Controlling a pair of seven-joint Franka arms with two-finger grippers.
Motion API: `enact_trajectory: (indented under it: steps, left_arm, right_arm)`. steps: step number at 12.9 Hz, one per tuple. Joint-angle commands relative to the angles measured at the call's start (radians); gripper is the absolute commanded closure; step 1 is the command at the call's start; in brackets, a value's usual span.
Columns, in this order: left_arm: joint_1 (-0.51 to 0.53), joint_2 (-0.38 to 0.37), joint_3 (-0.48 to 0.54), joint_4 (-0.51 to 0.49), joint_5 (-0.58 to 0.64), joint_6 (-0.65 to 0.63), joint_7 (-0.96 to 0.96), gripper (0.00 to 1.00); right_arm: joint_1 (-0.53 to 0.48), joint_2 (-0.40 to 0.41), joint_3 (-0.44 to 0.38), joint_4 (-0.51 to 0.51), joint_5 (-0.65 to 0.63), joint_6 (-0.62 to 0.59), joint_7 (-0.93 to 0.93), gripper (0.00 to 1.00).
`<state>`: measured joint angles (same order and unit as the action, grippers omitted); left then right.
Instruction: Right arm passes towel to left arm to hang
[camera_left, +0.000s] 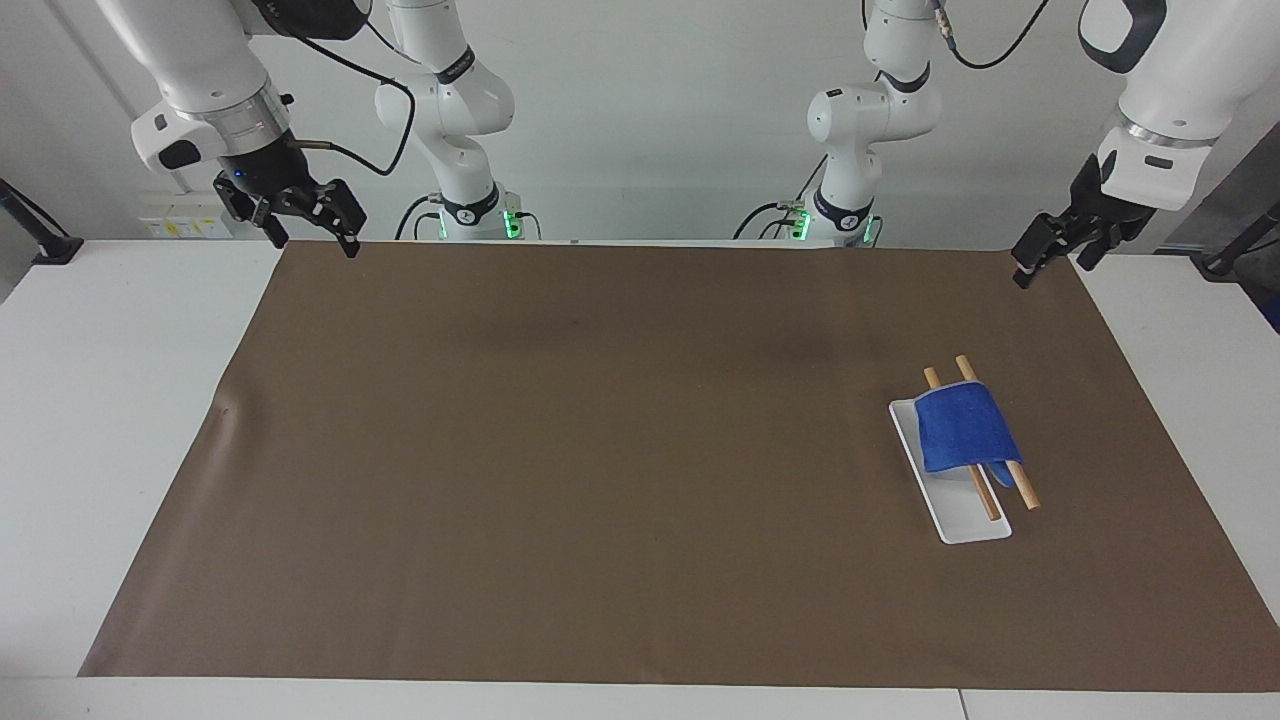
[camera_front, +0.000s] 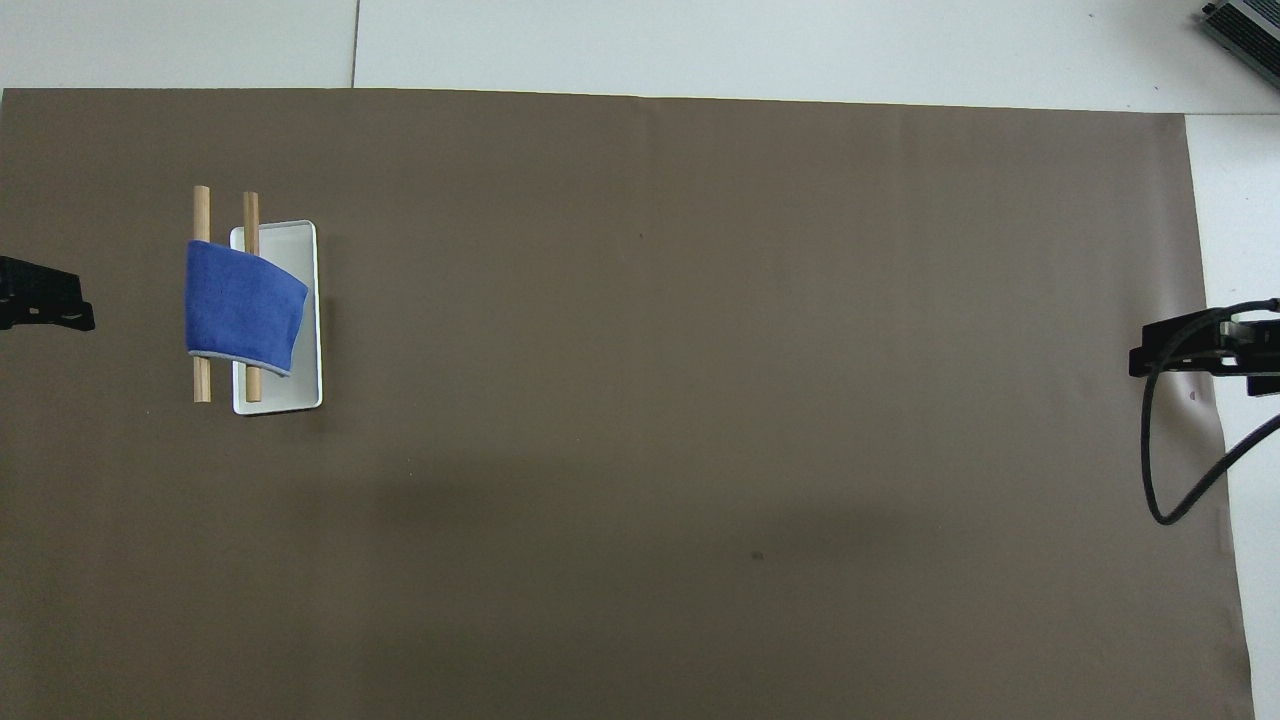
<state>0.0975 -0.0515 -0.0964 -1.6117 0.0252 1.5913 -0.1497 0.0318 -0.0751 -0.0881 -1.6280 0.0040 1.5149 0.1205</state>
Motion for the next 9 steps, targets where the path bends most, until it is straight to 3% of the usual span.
enact_trajectory:
  steps: [1,9]
  left_arm:
    - [-0.005,-0.013,0.007,0.003,0.009,-0.013,0.139,0.00]
    - [0.007,-0.013,0.012,0.004,0.010,-0.022,0.256,0.00]
  right_arm:
    - [-0.004,-0.026,0.005,-0.033,-0.010,0.007,-0.025,0.00]
    - [-0.004,-0.026,0.010,-0.033,-0.012,0.008,-0.022,0.00]
